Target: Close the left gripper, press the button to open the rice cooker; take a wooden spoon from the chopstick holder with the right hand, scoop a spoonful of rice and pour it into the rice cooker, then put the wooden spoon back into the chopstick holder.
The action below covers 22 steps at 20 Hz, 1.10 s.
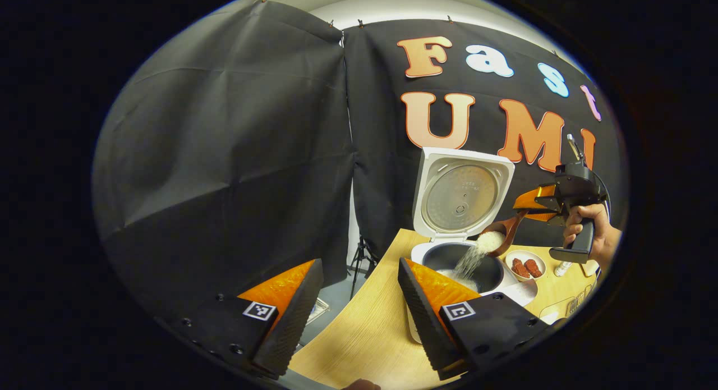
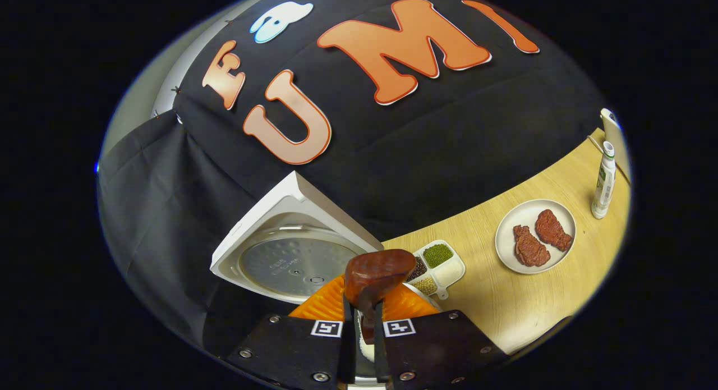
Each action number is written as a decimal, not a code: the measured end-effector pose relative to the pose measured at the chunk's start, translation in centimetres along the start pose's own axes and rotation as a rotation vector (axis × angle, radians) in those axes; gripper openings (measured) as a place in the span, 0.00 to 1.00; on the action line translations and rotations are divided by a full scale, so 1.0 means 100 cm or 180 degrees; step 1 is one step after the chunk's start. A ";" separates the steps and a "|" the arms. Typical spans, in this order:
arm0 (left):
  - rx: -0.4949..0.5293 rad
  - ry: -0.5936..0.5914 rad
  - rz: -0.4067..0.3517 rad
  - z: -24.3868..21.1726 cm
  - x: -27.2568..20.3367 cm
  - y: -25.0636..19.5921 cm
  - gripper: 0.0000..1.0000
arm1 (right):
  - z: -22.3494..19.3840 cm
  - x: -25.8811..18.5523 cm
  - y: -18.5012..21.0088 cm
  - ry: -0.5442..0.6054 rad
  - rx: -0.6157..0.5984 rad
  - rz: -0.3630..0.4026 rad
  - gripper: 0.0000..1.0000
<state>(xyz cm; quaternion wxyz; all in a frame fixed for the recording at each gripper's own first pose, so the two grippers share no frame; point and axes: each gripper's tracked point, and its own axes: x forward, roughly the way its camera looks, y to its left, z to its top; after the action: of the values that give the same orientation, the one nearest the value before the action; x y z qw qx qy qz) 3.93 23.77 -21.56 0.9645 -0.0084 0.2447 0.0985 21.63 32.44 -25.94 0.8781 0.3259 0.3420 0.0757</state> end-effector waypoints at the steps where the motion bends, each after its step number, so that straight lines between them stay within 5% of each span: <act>1: -0.0001 0.0005 0.0009 0.000 0.001 0.000 0.92 | -0.001 0.001 0.004 -0.0011 -0.0086 0.0009 0.12; 22: 0.0058 0.0025 0.0017 -0.004 -0.007 -0.004 0.92 | -0.007 -0.019 0.078 -0.0310 -0.1638 0.0540 0.12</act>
<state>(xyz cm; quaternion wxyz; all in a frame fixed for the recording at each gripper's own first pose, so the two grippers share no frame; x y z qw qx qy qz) 3.27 23.22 -21.58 0.9633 0.0006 0.2495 0.0988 20.47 38.21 -20.38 0.9380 0.1228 0.2404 0.2176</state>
